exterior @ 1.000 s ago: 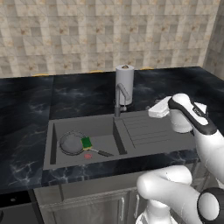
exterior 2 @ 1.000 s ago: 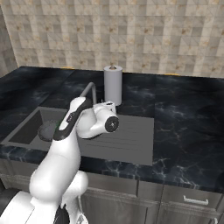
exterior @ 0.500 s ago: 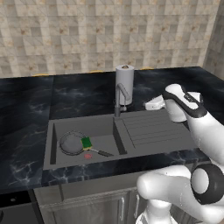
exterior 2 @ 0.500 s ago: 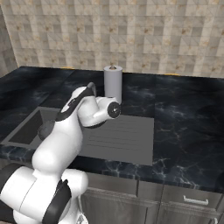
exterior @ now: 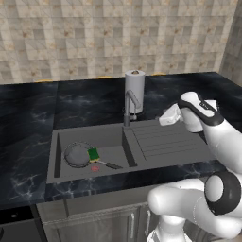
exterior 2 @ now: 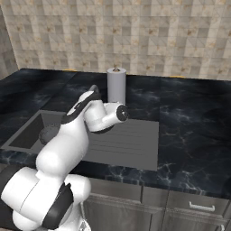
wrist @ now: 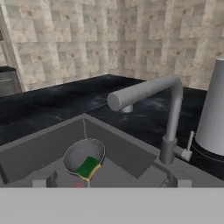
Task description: Pick the pan and sponge and place them into the sink. Then turn on the water.
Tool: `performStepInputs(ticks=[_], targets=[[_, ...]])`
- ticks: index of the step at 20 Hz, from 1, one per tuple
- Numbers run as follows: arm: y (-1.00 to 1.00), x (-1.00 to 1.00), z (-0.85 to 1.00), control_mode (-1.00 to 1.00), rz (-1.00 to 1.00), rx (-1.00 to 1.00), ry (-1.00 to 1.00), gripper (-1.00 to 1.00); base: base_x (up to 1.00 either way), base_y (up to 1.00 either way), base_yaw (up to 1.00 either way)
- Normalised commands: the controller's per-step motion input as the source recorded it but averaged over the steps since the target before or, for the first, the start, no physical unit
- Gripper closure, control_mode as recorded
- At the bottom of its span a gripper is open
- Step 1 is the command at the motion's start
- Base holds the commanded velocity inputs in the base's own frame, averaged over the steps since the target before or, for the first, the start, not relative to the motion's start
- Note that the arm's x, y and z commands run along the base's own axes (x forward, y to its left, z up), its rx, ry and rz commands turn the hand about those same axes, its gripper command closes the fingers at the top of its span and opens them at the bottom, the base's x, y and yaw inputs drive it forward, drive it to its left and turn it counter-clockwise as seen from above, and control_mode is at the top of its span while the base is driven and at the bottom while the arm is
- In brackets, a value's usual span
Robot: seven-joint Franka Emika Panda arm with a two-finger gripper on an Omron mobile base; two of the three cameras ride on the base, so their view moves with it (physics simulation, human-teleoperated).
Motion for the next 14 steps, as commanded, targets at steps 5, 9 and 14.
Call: performStepInputs(ticks=[5,9,14], targets=[[0.02,0.0,-0.27,-1.0,0.14,-0.13,-0.02,-1.0,0.0,0.0,0.0],[0.0,0.0,-0.08,-1.0,0.12,-0.07,-0.03,-1.0,0.0,0.0,0.0],[0.0,0.0,0.0,-1.0,0.08,0.0,-0.04,-1.0,0.0,0.0,0.0]])
